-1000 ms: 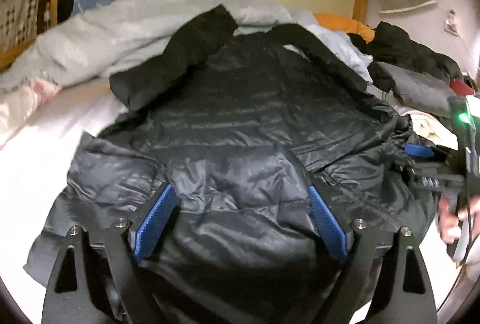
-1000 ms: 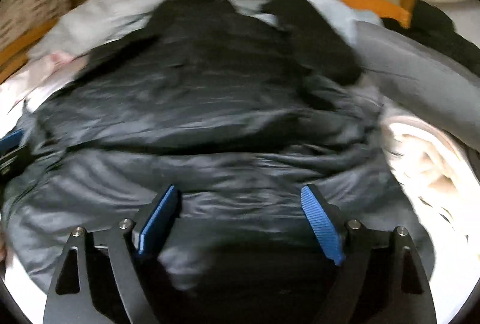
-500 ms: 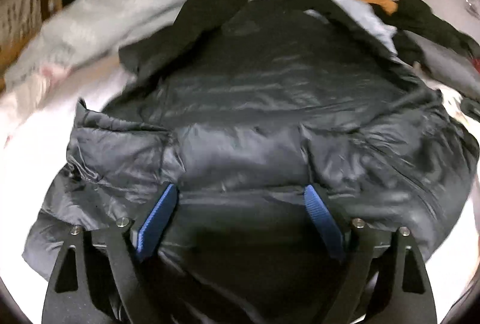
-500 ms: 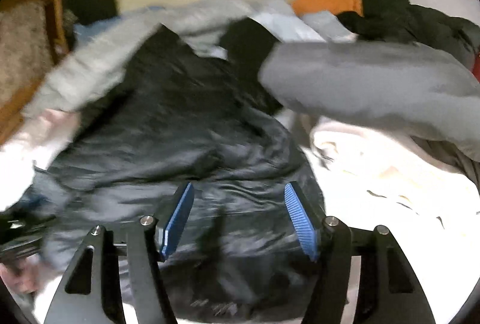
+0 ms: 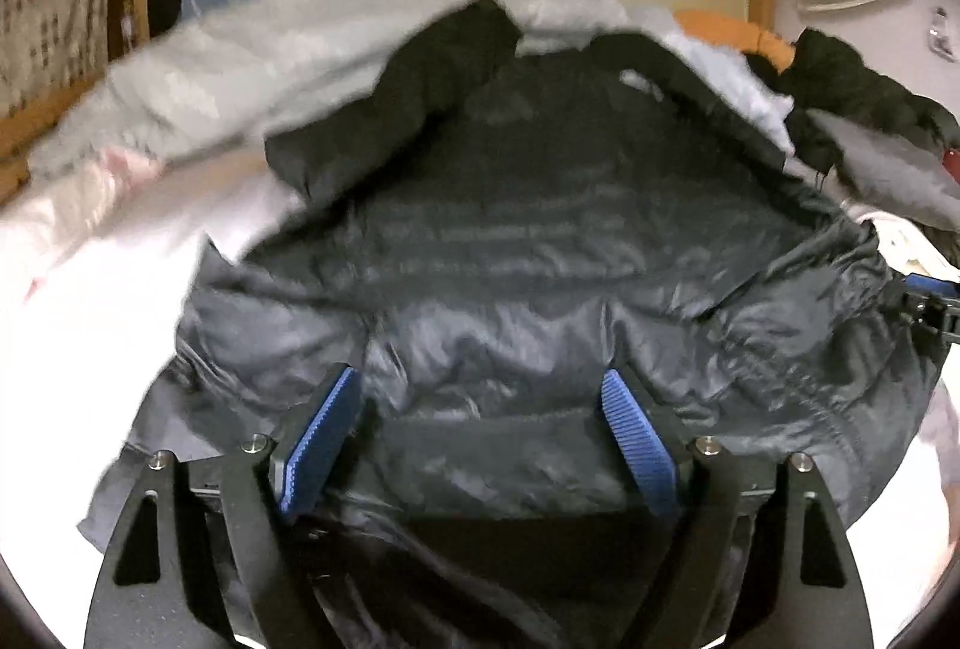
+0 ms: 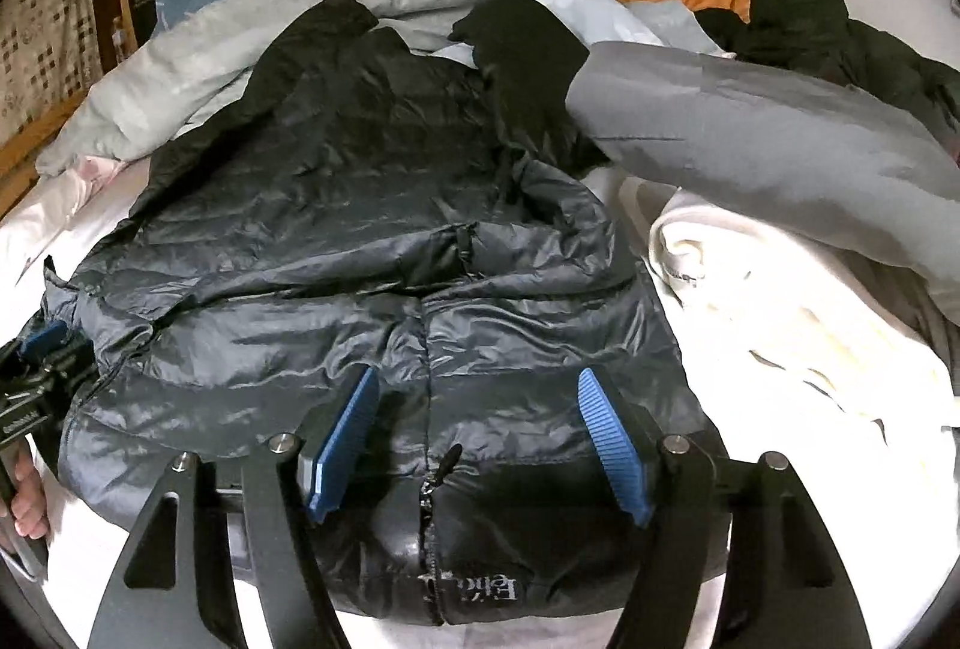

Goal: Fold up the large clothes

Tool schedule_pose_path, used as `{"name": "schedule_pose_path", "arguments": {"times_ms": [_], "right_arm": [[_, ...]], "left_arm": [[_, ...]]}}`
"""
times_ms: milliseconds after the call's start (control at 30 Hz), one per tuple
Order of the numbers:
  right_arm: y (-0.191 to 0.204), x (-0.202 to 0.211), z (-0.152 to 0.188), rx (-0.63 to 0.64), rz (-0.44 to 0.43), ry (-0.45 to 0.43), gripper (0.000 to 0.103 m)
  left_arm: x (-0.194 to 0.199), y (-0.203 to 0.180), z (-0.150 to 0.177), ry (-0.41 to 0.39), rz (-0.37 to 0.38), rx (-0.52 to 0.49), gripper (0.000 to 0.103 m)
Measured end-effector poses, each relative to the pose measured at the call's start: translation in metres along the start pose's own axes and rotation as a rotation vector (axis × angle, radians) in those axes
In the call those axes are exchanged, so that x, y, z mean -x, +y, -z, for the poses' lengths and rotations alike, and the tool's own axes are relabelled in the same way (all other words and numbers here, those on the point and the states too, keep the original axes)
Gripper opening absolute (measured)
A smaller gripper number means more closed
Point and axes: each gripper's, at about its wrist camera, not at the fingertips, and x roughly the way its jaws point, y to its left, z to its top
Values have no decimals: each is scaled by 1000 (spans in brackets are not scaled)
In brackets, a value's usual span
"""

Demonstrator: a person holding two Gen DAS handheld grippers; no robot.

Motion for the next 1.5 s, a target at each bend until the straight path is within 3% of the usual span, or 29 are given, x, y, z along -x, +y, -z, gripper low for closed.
{"name": "schedule_pose_path", "arguments": {"times_ms": [167,233,267,367,600,700,800,833,1033,1167,1300,1433,1500], "right_arm": [[3,4,1,11,8,-13,71],[3,7,1,9,13,-19,71],[4,9,1,9,18,-26,72],[6,15,1,12,33,-49,84],[8,24,0,10,52,-49,85],[7,33,0,1,42,-71,85],[13,43,2,8,22,-81,85],[15,46,5,13,11,-84,85],[26,50,27,43,-43,-30,85],[33,53,45,119,-67,20,85],[50,57,55,229,22,-12,85],[61,59,60,289,-27,11,85],[66,60,62,326,-69,26,85]], "left_arm": [[38,-1,-9,-148,-33,-42,85],[52,2,-12,-193,-35,-26,103],[58,4,-14,-218,-42,-16,103],[70,11,-17,-248,-64,4,103],[79,35,-18,-198,-83,87,103],[89,30,-13,-198,-43,70,103],[89,22,-2,-123,69,61,103],[90,19,4,-111,75,63,103],[84,-3,31,-24,37,-10,103],[76,-21,46,82,68,-143,103],[76,-34,53,66,-52,-303,101],[72,-12,40,57,-65,-229,101],[62,0,40,74,-117,-233,100]]}}
